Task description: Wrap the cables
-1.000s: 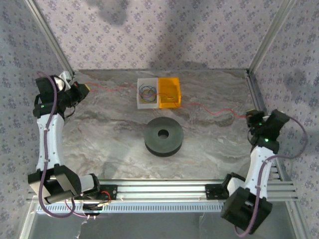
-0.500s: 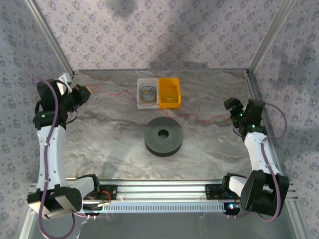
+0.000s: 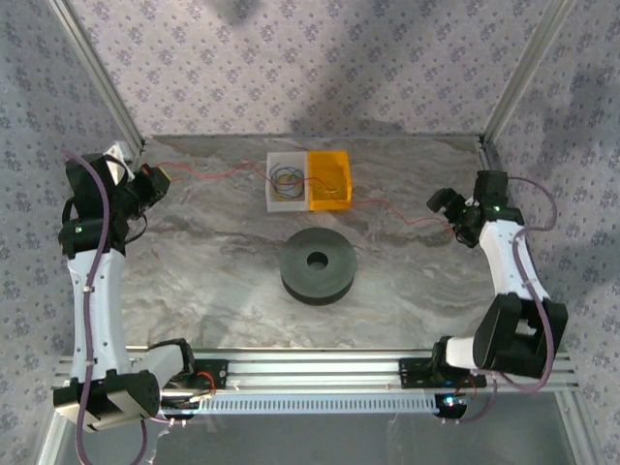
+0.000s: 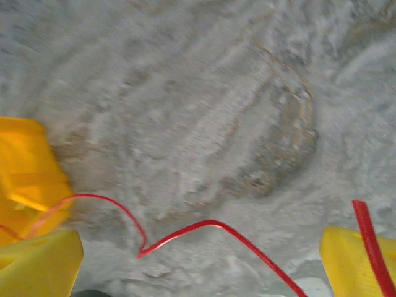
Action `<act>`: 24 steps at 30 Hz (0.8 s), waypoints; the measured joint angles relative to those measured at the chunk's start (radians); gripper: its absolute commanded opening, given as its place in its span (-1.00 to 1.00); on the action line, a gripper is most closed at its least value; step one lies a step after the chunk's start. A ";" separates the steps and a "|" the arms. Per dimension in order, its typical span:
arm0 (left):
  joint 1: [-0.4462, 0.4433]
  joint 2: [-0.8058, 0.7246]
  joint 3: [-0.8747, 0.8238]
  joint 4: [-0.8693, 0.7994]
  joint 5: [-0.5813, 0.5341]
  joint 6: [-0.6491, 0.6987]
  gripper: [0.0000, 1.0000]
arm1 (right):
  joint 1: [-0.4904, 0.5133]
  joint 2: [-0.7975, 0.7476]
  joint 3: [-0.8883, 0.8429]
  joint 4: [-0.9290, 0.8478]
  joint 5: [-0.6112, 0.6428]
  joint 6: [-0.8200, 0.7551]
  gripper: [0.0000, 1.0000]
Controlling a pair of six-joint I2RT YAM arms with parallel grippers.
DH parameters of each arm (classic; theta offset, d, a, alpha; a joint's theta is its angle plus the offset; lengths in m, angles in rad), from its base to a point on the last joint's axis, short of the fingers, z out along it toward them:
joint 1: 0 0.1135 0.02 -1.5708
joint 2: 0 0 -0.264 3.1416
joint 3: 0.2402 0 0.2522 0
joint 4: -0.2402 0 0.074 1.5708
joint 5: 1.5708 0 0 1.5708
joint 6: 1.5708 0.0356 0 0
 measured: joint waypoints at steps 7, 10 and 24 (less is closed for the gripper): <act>0.000 0.000 0.024 -0.029 -0.023 0.016 -1.00 | 0.014 0.068 0.020 -0.123 0.139 -0.077 1.00; 0.000 0.000 0.038 -0.032 -0.026 0.019 -1.00 | 0.005 0.076 0.022 -0.141 0.167 -0.106 1.00; 0.000 0.002 0.042 -0.042 -0.029 0.019 -1.00 | 0.193 -0.090 0.074 -0.101 -0.016 -0.123 1.00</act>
